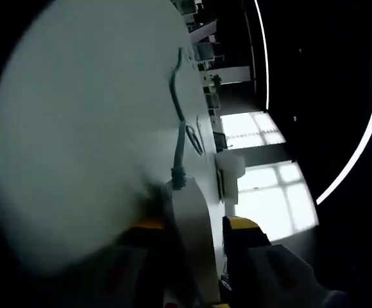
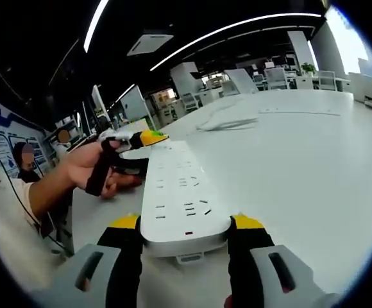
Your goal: Pick up the power strip scattered on the table, fix it on the side mounting bracket of the table, and press the switch
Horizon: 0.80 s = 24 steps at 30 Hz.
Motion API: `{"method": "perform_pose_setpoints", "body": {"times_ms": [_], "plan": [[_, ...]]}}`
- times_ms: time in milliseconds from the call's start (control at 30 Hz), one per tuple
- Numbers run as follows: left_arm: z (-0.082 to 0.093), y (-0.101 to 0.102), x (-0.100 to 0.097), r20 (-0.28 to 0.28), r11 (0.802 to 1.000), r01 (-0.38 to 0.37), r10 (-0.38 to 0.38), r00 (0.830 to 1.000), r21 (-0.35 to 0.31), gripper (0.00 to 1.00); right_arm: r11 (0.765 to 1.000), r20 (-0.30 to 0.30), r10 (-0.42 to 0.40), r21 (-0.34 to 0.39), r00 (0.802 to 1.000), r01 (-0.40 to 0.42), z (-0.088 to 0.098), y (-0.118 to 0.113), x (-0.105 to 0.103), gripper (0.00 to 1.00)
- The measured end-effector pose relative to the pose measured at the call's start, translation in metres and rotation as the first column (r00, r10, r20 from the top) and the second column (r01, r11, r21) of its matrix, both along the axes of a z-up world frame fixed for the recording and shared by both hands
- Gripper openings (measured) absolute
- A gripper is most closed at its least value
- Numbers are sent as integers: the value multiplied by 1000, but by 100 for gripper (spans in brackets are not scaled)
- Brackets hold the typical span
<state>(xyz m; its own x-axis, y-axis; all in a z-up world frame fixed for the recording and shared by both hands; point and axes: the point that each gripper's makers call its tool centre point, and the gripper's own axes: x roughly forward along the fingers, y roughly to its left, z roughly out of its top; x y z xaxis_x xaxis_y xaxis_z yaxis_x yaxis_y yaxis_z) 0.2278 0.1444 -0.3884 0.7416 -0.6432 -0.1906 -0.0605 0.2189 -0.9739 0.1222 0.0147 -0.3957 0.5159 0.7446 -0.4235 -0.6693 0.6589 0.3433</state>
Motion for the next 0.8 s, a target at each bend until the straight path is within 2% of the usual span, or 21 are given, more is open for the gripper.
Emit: {"method": "perform_pose_setpoints", "body": {"times_ms": [200, 467, 800], "plan": [[-3, 1, -1, -4, 1000, -6, 6, 1000, 16, 31, 1000, 7, -1, 0, 1000, 1, 0, 0, 0, 49], [-4, 1, -1, 1, 1000, -4, 4, 1000, 26, 30, 1000, 17, -1, -4, 1000, 1, 0, 0, 0, 49], [-4, 1, -4, -31, 999, 5, -6, 1000, -47, 27, 1000, 59, 20, -19, 998, -19, -3, 2, -2, 50]]}}
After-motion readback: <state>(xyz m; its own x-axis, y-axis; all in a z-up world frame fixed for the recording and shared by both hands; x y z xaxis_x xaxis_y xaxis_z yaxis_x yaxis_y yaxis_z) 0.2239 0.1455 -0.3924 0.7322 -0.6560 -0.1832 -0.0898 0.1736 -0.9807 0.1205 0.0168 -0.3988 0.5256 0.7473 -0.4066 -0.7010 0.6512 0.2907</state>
